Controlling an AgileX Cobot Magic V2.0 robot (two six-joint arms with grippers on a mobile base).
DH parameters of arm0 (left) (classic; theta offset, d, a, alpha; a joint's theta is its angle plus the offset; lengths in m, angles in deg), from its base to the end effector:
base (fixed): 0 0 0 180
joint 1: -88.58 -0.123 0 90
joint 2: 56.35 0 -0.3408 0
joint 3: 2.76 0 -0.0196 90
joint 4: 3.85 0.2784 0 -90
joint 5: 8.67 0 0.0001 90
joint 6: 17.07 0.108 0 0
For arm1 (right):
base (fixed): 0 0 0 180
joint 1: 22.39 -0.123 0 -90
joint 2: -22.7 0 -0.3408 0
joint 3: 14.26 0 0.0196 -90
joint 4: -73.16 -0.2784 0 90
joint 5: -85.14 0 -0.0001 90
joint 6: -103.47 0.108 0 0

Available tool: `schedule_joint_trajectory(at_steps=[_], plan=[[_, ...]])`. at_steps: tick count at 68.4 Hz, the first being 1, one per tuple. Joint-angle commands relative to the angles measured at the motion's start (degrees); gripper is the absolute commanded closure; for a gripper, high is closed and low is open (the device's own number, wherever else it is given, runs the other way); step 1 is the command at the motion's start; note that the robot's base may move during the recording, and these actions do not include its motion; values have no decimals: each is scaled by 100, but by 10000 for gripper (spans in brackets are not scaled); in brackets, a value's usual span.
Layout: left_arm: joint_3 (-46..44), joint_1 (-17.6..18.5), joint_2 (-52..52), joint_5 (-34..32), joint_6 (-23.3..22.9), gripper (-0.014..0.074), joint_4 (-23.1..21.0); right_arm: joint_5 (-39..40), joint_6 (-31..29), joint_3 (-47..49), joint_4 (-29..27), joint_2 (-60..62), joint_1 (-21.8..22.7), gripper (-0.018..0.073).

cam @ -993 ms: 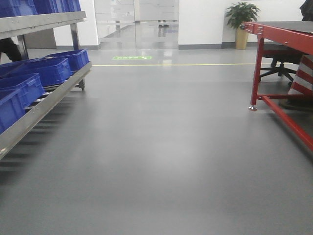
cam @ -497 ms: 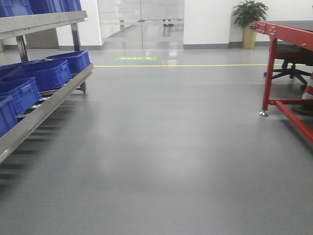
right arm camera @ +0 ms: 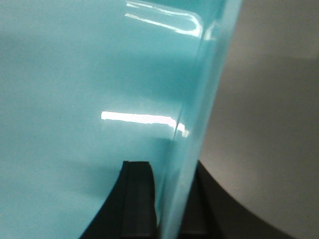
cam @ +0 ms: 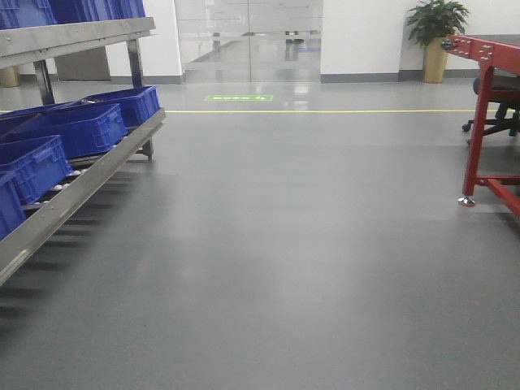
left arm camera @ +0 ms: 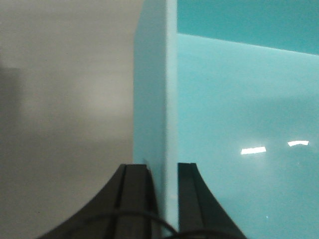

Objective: Move two blue bins to right shelf middle
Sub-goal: 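Drive along the aisle carrying the teal bin in both grippers, then turn the base to face the shelf of blue bins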

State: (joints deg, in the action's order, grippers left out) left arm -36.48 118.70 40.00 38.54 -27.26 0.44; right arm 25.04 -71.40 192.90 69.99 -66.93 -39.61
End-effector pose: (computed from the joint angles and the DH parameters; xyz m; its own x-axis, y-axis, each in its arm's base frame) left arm 0.3294 -0.1842 0.5706 -0.3479 0.0557 -0.9359 0.4157 0.9039 -0.1007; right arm 0.3103 0.1016 0.5518 -0.5492 -0.0480 -0.8343 -0.2720 0.9543 0.1241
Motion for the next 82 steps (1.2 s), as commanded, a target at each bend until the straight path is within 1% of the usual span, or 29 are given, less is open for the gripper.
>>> schedule_joint_trajectory(at_steps=[1,82], plan=[[-63,46,-95,-508,-97,707,-364,178,-170,65,-117,47,-12,712],[-63,46,-95,-518,-97,707,-363,178,-170,65,-117,47,-12,712]])
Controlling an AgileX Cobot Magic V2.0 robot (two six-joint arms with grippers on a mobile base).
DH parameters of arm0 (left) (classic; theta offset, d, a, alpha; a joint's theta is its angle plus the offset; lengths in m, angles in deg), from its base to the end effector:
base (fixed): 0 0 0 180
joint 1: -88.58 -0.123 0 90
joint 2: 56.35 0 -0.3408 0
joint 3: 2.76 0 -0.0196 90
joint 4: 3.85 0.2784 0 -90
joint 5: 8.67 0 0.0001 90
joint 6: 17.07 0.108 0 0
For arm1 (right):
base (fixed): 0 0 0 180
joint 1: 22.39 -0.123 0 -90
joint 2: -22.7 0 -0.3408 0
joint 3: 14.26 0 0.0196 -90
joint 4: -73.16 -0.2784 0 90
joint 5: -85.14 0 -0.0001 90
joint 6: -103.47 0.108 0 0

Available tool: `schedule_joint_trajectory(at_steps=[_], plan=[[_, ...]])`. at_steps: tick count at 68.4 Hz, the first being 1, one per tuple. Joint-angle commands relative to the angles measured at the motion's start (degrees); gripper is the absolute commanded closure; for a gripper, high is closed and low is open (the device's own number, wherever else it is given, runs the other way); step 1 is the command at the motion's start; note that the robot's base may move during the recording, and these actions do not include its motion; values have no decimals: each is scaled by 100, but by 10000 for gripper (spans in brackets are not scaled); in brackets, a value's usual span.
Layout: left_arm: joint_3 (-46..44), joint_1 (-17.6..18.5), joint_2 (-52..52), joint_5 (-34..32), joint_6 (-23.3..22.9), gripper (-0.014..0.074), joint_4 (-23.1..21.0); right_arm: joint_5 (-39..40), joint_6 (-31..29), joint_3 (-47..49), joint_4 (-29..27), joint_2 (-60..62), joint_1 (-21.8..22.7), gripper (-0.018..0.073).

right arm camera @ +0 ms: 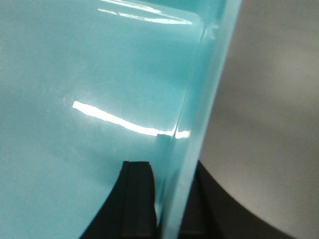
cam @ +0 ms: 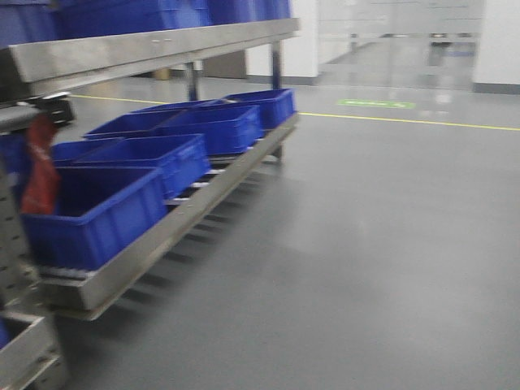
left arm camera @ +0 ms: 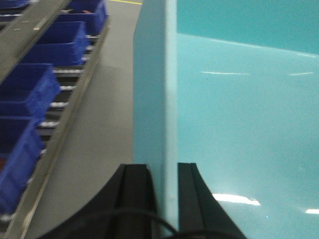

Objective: Move two blue bins to right shelf middle
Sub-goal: 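Turn the base to face the shelf of blue bins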

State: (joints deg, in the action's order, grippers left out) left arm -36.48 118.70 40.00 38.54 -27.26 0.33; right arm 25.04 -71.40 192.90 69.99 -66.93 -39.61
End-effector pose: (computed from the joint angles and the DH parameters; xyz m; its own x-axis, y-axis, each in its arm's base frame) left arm 0.3293 -0.1844 0.5705 -0.3486 0.0546 -0.9357 0.4164 0.9034 -0.1024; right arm 0.3103 0.1016 0.5518 -0.5492 -0.0480 -0.8343 -0.2720 0.9543 0.1241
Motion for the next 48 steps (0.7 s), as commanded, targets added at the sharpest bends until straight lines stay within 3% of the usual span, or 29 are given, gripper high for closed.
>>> schedule_joint_trajectory(at_steps=[1,48], plan=[[-63,46,-95,-518,-97,707,-353,178,-170,65,-117,47,-12,712],[-63,46,-95,-518,-97,707,-353,178,-170,65,-117,47,-12,712]])
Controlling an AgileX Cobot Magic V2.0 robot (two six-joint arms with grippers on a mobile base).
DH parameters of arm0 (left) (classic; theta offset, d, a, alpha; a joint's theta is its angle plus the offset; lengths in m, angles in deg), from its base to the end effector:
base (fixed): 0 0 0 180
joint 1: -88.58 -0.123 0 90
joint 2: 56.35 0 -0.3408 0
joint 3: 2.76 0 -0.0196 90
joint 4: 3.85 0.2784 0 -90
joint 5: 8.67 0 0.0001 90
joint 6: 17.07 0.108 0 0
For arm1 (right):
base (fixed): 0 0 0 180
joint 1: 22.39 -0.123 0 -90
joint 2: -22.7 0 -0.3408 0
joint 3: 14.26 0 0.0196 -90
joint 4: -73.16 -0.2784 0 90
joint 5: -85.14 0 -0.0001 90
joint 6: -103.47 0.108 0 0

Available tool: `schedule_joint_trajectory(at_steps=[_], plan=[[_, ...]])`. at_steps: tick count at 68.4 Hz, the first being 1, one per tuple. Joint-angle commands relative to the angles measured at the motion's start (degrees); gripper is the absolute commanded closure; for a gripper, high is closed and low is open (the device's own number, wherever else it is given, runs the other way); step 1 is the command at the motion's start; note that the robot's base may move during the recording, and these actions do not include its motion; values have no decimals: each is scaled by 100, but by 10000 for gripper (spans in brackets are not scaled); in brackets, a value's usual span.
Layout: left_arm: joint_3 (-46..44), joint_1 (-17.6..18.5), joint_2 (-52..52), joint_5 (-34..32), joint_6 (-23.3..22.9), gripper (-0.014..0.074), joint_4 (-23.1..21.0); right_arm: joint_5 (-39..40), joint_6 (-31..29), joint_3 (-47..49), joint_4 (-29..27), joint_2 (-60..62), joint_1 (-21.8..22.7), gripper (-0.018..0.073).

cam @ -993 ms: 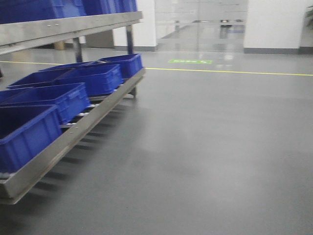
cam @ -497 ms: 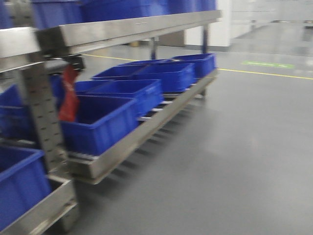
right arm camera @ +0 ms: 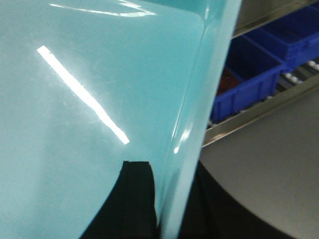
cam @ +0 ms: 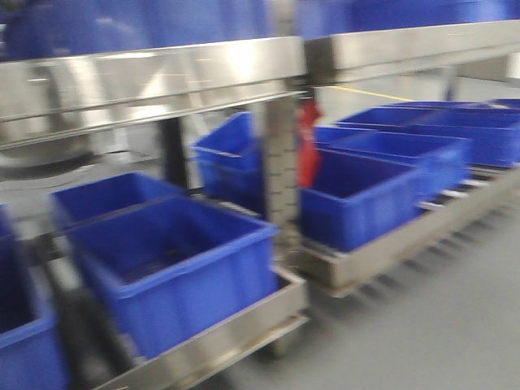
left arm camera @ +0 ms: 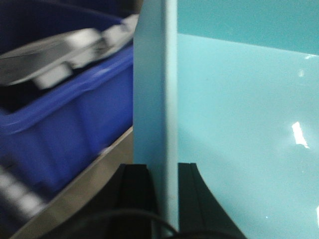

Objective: Move two blue bins to right shelf middle
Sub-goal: 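Turn the base to face the shelf of blue bins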

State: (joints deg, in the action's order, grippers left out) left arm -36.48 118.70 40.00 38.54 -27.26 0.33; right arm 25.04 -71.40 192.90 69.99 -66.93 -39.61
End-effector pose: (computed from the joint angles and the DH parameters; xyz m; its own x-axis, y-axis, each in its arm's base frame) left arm 0.3293 -0.1844 0.5705 -0.3486 0.0546 -0.9357 0.4164 0.9034 -0.1024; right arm 0.3103 0.1016 0.5518 -0.5492 -0.0480 -0.8343 -0.2720 0.9543 0.1241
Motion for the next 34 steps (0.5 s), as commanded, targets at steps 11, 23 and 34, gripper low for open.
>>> schedule_joint_trajectory(at_steps=[11,23,34], plan=[[-63,46,-95,-518,-97,707,-353,178,-170,65,-117,47,-12,712],[-63,46,-95,-518,-97,707,-353,178,-170,65,-117,47,-12,712],[-63,46,-95,-518,-97,707,-353,178,-170,65,-117,47,-12,712]])
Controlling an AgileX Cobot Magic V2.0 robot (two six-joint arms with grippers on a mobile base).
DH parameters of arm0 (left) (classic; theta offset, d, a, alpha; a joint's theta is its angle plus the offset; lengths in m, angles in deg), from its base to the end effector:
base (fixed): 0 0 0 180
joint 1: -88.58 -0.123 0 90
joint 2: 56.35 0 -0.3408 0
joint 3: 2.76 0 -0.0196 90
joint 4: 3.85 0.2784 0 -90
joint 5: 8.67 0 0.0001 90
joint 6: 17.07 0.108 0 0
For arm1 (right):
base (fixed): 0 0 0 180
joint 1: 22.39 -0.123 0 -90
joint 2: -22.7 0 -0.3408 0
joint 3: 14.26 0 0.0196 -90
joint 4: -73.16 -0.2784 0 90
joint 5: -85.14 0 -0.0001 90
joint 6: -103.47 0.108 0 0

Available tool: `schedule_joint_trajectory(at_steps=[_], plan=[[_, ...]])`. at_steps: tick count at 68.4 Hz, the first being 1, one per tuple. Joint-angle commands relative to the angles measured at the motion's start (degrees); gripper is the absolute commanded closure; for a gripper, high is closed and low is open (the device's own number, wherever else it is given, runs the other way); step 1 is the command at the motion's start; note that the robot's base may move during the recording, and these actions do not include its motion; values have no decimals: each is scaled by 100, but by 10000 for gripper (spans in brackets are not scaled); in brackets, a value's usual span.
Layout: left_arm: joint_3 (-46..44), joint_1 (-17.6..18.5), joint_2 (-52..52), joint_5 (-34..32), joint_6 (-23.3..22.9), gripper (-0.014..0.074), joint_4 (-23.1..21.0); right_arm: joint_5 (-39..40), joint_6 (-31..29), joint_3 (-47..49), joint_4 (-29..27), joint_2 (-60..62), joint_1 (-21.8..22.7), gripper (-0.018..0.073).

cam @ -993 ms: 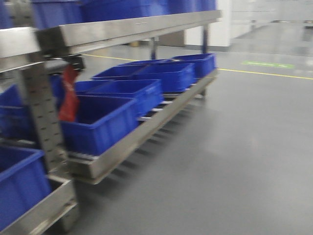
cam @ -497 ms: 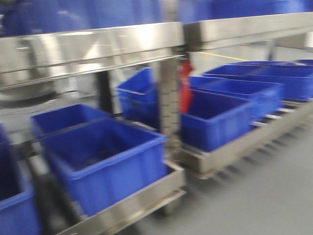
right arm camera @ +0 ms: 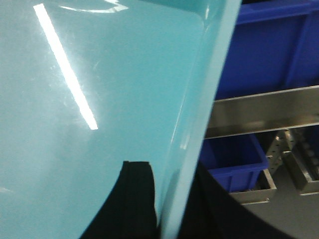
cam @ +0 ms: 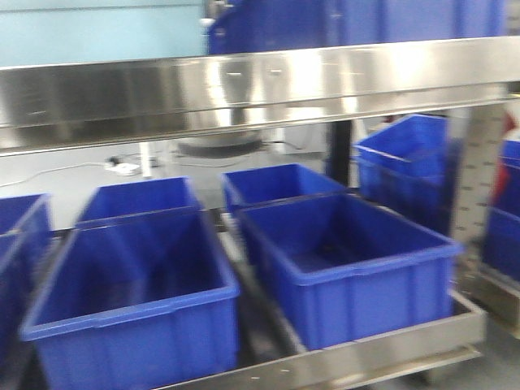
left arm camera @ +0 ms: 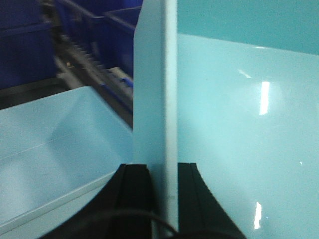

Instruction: Move two blue bins to right shelf middle

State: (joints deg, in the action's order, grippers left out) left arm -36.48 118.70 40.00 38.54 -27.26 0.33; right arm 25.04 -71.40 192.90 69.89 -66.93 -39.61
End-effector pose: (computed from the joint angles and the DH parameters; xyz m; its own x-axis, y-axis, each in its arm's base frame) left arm 0.3293 -0.1844 0.5705 -0.3486 0.0546 -0.9357 0.4164 0.9034 -0.1024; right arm 0.3103 0.1018 0.5518 -0.5496 -0.0472 -0.8341 -0.2727 0.9539 0.1257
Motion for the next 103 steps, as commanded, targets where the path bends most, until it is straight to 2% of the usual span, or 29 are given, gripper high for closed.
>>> schedule_joint_trajectory(at_steps=[1,103], plan=[[-63,46,-95,-518,-97,707,-353,178,-170,65,-107,47,-12,712],[-63,46,-95,-518,-97,707,-353,178,-170,65,-107,47,-12,712]])
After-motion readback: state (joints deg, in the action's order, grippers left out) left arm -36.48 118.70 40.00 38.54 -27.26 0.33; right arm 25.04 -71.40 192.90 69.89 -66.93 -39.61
